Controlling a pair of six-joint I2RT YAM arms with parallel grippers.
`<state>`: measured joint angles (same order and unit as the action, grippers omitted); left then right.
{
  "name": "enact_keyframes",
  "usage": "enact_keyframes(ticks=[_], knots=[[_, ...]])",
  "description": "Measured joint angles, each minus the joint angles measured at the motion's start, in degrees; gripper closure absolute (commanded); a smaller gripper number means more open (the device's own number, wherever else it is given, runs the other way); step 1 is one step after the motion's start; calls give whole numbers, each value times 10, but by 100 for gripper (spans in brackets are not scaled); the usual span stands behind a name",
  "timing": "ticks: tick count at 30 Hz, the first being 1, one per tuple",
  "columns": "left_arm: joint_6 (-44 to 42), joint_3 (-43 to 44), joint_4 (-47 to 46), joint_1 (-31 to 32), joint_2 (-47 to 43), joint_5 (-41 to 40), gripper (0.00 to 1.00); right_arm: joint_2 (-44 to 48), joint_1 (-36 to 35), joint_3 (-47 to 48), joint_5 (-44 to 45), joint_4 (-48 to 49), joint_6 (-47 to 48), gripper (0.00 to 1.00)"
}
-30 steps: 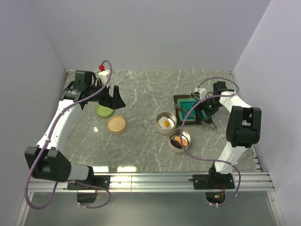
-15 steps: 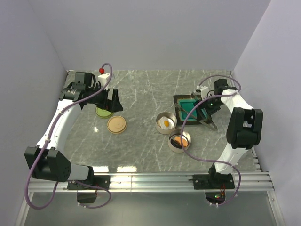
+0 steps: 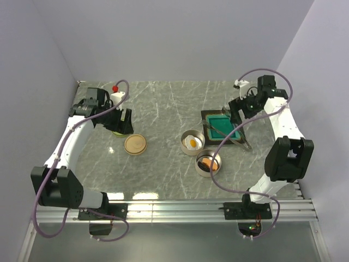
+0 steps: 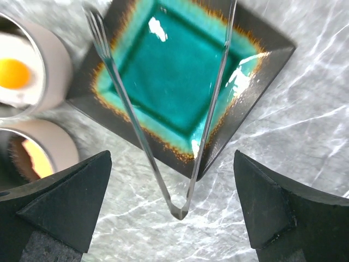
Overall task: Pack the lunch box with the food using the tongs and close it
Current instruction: Put down the clamp, then pick up the lid of the lunch box with the left arm
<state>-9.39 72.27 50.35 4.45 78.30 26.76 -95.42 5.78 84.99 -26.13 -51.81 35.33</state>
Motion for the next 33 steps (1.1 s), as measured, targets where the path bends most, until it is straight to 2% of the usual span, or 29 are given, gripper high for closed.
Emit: enact_keyframes(ticks=[5, 13, 18, 28, 33], knots=[[-5, -38, -14, 0, 34, -59, 44, 60, 0, 14, -18, -5, -24, 0], [-4, -74, -57, 0, 104, -112, 53, 242, -8, -9, -26, 44, -68, 0], [-3, -78, -92, 0, 151, -137, 57, 315, -9, -26, -39, 64, -87, 0], [9, -87, -133, 0, 210, -153, 63, 306, -11, -30, -80, 15, -86, 0], [20, -86, -145, 0, 228, -158, 71, 316, -35, -60, -82, -2, -64, 0]])
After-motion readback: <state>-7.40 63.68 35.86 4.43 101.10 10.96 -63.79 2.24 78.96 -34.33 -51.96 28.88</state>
